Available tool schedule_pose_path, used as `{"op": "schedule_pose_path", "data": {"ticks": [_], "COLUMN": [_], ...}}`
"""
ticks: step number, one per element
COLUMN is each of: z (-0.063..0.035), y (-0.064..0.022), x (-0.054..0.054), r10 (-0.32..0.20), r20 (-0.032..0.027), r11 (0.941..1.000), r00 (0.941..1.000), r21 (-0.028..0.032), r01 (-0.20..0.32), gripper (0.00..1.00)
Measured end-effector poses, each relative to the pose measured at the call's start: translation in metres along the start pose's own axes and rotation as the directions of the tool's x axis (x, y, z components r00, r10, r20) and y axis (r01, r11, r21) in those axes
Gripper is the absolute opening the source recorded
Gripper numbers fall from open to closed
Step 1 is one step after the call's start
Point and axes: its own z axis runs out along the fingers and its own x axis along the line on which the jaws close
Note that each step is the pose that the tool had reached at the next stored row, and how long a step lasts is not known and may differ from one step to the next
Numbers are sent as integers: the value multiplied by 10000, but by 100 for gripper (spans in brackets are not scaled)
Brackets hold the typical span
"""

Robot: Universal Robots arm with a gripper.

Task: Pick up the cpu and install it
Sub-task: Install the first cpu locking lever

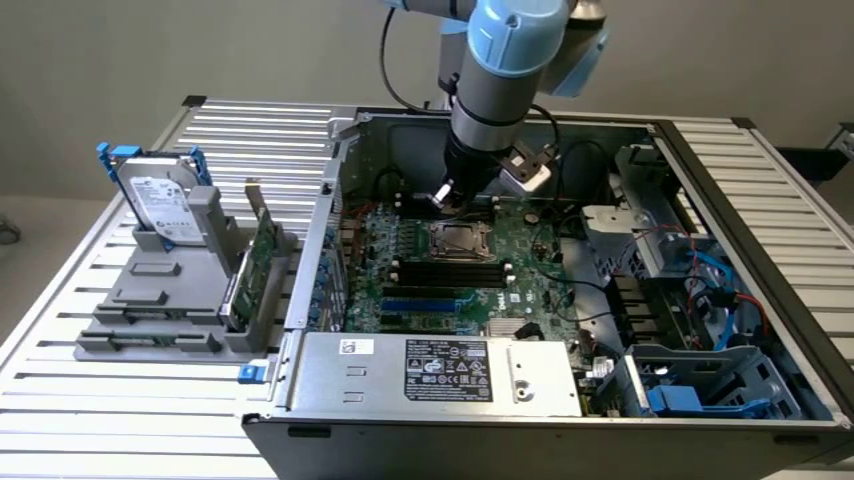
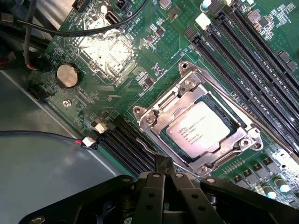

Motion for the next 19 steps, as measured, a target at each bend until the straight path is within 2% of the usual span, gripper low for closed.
{"op": "schedule_pose_path", "data": {"ticks": [9, 19], "z": [25, 47], "y": [39, 60], "x": [30, 41], "r10": [5, 42], "r20": [14, 107], "r11": [10000, 9999], "r00": [10000, 9999], "r21": [17, 107], "r01": [-5, -43], "gripper": [11, 11]}}
